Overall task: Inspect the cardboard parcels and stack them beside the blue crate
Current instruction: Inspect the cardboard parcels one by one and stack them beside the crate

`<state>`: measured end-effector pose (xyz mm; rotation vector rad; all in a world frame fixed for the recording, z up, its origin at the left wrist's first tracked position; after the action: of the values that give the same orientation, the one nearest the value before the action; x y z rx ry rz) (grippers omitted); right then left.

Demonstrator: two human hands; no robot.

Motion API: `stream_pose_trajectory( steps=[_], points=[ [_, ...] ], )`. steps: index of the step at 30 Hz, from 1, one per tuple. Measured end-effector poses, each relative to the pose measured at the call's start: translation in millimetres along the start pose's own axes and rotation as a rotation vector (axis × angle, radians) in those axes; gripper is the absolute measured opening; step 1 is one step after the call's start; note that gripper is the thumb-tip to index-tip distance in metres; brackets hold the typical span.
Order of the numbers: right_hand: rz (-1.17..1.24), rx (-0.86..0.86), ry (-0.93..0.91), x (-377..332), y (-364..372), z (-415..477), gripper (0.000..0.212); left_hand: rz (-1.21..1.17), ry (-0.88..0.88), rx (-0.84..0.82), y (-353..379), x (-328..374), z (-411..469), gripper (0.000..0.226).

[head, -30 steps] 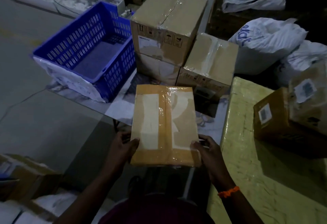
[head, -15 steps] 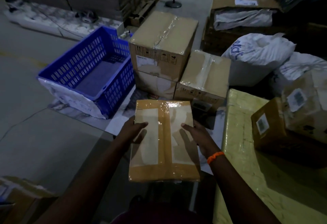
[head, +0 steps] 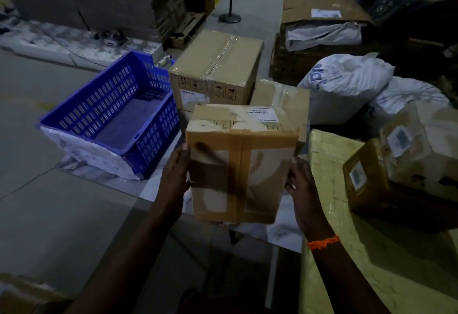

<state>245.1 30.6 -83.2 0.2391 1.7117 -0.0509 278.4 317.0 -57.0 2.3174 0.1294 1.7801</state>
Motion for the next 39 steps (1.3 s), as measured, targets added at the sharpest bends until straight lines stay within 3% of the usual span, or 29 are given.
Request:
stream_pose_trajectory(
  steps=[2, 5, 8, 10, 12, 15, 17, 19, 21, 24, 32, 36, 39],
  points=[
    [0.012, 0.011, 0.034, 7, -6, -4, 0.023, -0.055, -0.022, -0.005, 1, -12, -2, 0.036],
    [0.036, 0.008, 0.068, 22, -12, -15, 0.030, -0.046, -0.050, -0.004, 2, -28, -10, 0.024],
    [0.024, 0.002, 0.094, 27, -15, -24, 0.085, -0.017, -0.088, 0.014, -3, -37, -15, 0.025],
    [0.027, 0.011, 0.084, 25, -16, -25, 0.097, -0.014, -0.102, 0.031, -7, -33, -16, 0.031],
    [-0.038, 0.066, 0.048, 9, -18, -26, 0.083, 0.023, -0.062, 0.081, -12, -22, -15, 0.042],
    [-0.367, 0.156, -0.161, -37, -10, -33, 0.036, 0.400, 0.204, 0.100, -9, 13, -16, 0.039],
    [-0.632, 0.152, -0.308, -66, 6, -31, 0.044, 0.689, 0.381, -0.014, 12, 35, -14, 0.041],
    [-0.945, 0.058, -0.411, -77, 32, -17, 0.058, 1.016, 0.437, -0.156, 41, 40, -4, 0.052],
    [-1.240, -0.077, -0.357, -70, 56, 2, 0.077, 1.395, 0.394, -0.232, 63, 32, 10, 0.061],
    [-1.447, -0.176, -0.235, -53, 71, 19, 0.093, 1.667, 0.338, -0.258, 71, 15, 23, 0.064],
    [-1.476, -0.137, -0.266, -39, 66, 21, 0.084, 1.685, 0.391, -0.231, 68, 6, 23, 0.065],
    [-1.402, -0.219, -0.351, -42, 63, 2, 0.073, 1.612, 0.432, -0.286, 63, 7, 5, 0.067],
    [-1.398, -0.188, -0.466, -39, 49, -24, 0.062, 1.554, 0.489, -0.286, 47, 0, -14, 0.065]
  ],
)
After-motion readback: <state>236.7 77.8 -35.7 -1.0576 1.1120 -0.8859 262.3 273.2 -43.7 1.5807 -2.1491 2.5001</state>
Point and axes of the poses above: each hand's wrist, its own z-axis towards the middle knuckle, its own y-axis out of the palm, x = y × z, the point moved 5 cm from there along z, towards the middle knuckle, and after that the axes turned 10 degrees about -x, right-handed, at the moved point
